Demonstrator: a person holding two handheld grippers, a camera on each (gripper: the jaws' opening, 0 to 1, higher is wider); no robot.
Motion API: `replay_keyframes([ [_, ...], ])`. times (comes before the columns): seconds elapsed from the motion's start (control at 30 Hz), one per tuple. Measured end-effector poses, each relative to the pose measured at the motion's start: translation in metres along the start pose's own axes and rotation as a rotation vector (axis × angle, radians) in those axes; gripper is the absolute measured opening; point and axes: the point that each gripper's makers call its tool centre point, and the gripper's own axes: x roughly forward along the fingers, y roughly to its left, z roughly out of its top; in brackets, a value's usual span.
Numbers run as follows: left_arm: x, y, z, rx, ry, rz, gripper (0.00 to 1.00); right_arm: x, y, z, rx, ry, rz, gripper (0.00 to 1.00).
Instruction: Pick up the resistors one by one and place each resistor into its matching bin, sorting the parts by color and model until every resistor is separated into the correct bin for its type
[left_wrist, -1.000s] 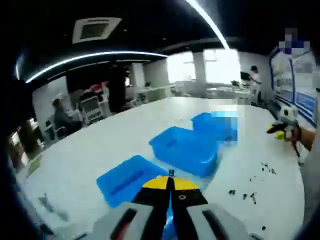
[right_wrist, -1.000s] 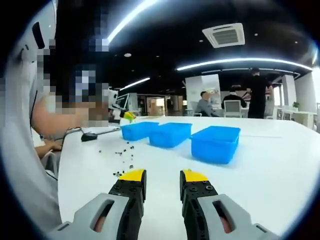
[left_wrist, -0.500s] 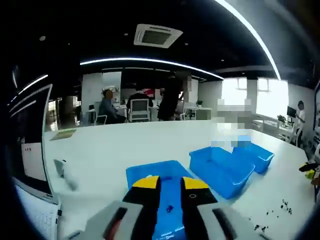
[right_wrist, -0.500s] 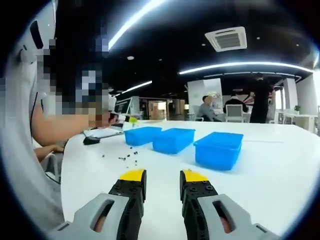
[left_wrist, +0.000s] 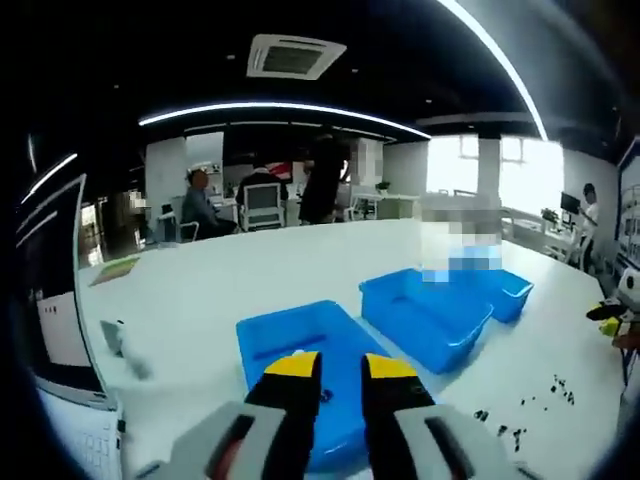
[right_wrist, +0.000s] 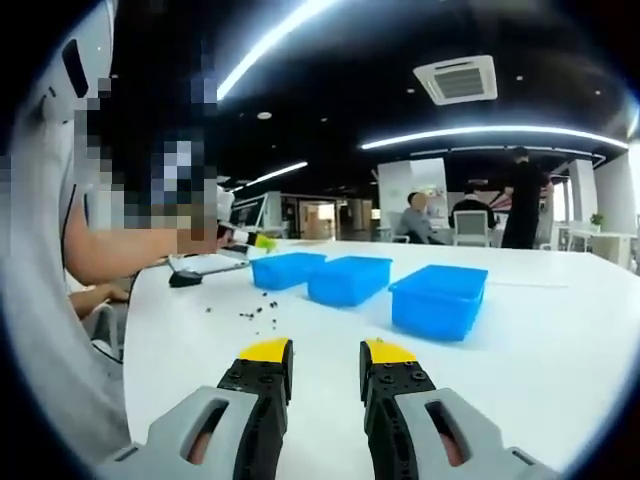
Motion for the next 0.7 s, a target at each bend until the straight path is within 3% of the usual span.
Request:
replay_keyframes([
  [0.23,0.004,-0.034,-0.001,0.248,0.103,-0.132,0.19,0.001,0.000,0.000,0.006,-0.003,0.001,0.29],
  [0.37,0.005,-0.061,-0.003,0.354,0.148,-0.247,0.18,0.000,-0.002,-0.004,0.005,0.002,-0.008,0.29],
  [0.43,0.001,-0.077,-0.014,0.408,0.223,-0.321,0.18,-0.002,-0.003,-0.004,0.009,0.001,-0.011,0.29],
  [0.5,-0.004,-0.094,-0.022,0.529,0.281,-0.393,0.16,-0.003,-0.005,-0.006,0.011,0.003,-0.015,0.29],
  [0.6,-0.023,-0.125,-0.038,0.644,0.389,-0.525,0.14,-0.006,-0.008,-0.008,0.013,0.009,-0.025,0.29],
  [0.7,-0.029,-0.136,-0.048,0.657,0.471,-0.548,0.14,-0.008,-0.011,-0.009,0.020,0.007,-0.034,0.29],
])
